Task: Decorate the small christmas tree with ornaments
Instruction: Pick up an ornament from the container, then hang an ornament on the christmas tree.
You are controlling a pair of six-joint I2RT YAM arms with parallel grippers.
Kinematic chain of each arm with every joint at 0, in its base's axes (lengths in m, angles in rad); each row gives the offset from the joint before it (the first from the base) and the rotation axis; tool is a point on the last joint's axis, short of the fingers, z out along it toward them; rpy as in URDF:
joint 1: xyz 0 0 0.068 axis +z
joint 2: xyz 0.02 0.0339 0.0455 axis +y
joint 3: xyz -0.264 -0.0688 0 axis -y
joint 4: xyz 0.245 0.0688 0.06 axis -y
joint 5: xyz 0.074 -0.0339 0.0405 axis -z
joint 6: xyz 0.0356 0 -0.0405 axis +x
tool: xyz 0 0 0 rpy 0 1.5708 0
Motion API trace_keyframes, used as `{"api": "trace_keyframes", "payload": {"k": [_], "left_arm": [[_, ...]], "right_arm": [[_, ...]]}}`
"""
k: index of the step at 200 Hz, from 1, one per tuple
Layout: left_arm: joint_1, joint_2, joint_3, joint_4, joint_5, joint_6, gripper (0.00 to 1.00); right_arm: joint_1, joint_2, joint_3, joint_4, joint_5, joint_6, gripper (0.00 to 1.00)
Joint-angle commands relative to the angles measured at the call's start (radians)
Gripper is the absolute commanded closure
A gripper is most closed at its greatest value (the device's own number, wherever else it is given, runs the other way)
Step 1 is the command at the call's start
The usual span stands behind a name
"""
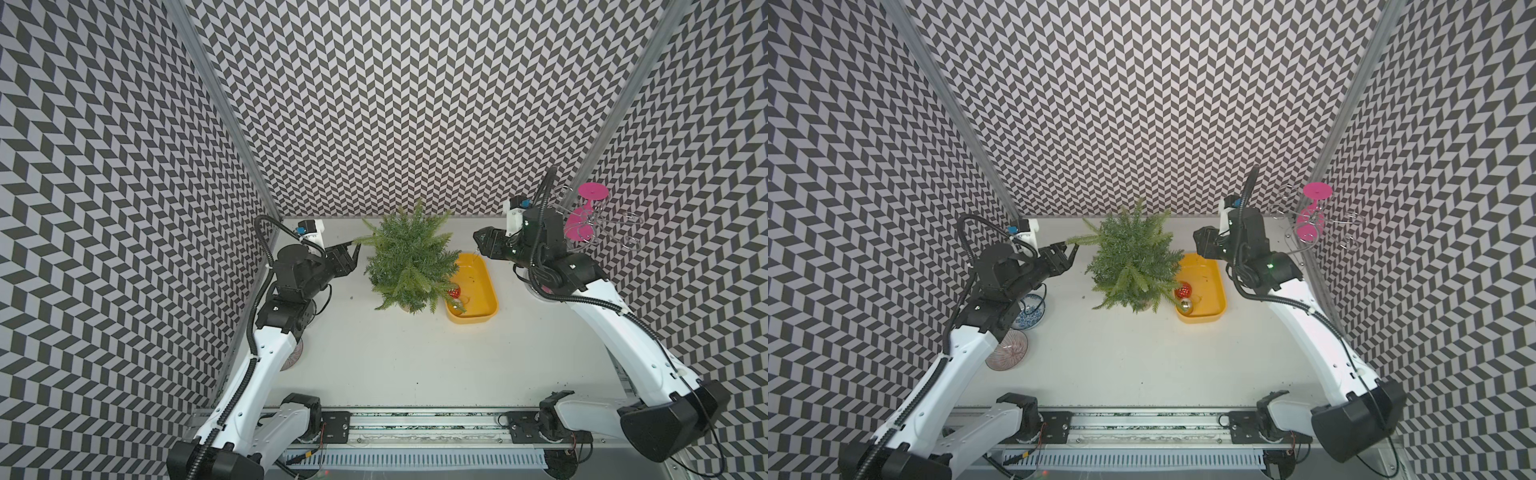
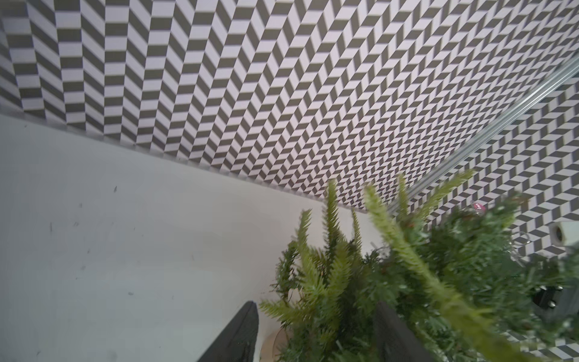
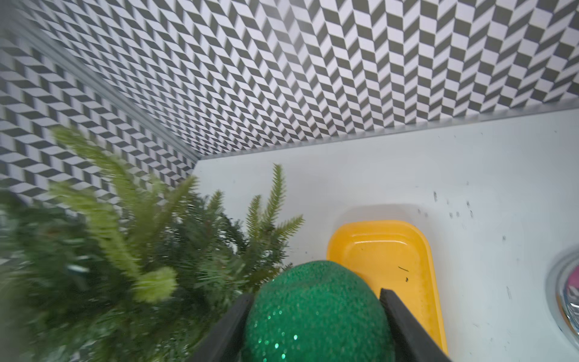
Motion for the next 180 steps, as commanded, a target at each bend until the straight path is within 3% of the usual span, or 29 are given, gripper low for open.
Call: {"api": "trace_keyframes", "payload": {"k": [1, 44, 81, 180], "left_arm": [[0.003, -0.001, 0.089, 0.01, 0.078, 0.034, 0.4], [-0.02, 0.061, 0.261, 0.009, 0.212, 0.077, 0.43], [-0.115, 0.143, 0.384, -0.038, 0.274, 0.119, 0.48], [-0.475, 0.243, 0.582, -0.242, -0.034, 0.353, 0.53]], "right_arm": [[-0.001, -0.026, 0.054, 0.002, -0.093, -0.022, 0.42], [0.0, -0.021, 0.16, -0.036, -0.207, -0.026, 0.42], [0.03, 0.014, 0.283, -0.096, -0.239, -0.021, 0.42], [0.117, 0.095, 0.424, -0.112, -0.288, 0.021, 0.42]]}}
